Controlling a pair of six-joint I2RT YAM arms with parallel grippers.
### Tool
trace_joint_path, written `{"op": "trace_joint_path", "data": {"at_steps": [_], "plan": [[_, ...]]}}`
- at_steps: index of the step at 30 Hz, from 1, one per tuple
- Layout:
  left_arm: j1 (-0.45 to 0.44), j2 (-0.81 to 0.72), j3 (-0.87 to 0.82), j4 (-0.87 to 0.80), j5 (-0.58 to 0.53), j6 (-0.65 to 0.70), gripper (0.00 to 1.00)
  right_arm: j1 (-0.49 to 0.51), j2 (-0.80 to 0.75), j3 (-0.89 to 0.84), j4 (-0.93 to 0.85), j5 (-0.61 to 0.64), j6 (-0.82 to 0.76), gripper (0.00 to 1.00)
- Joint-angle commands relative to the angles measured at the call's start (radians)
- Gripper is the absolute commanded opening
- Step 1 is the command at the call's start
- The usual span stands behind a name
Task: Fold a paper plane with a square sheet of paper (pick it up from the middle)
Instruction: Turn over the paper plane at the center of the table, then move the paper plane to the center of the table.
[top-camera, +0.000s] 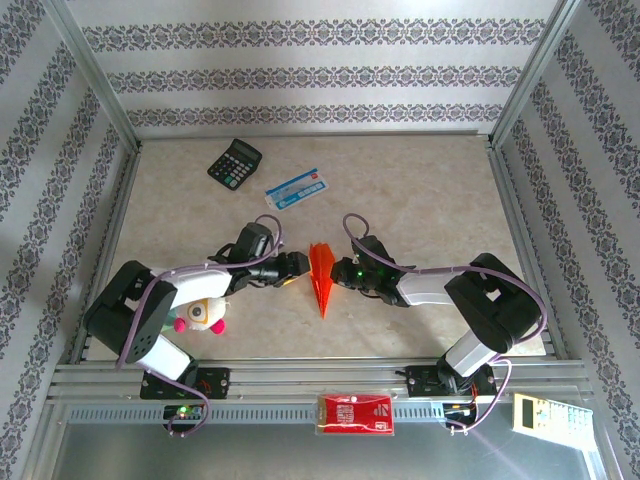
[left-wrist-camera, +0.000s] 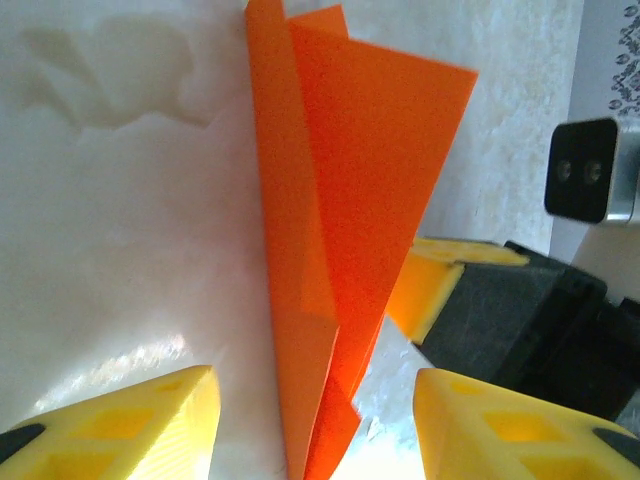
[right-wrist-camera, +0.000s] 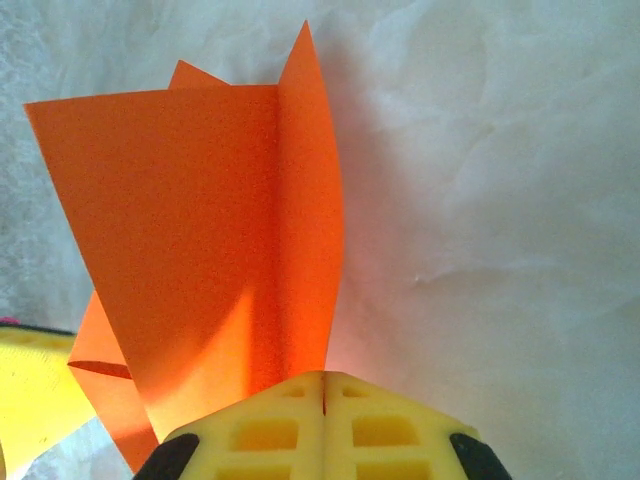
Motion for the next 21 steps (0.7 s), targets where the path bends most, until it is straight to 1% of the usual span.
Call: {"op": "trace_joint_path", "data": {"at_steps": [1,3,8,14,15,21], "plan": [[-0.015,0.044,0.056,-0.015,0.015,0.029,0.5,-0.006,-0.012,-0.011,0.023,-0.002,0.01,0.0],[-0.015,0.068,0.071,-0.027,0.004,0.037,0.43,-0.007,-0.011,-0.011,0.023,-0.001,0.012,0.0],[-0.003,0.107,0.096,-0.021,0.004,0.055,0.21,-0.006,-0.008,-0.013,0.025,0.006,0.014,0.0],[0.031,0.114,0.096,-0.045,-0.006,0.09,0.02,-0.004,-0.014,-0.022,0.044,0.037,0.039,0.0],[0.041,0.115,0.094,-0.041,-0.001,0.092,0.0,-0.004,-0.013,-0.022,0.049,0.045,0.046,0.0],[0.112,0.098,0.084,-0.055,0.01,0.116,0.0,0.014,-0.009,-0.011,0.059,0.112,0.07,0.0]]}}
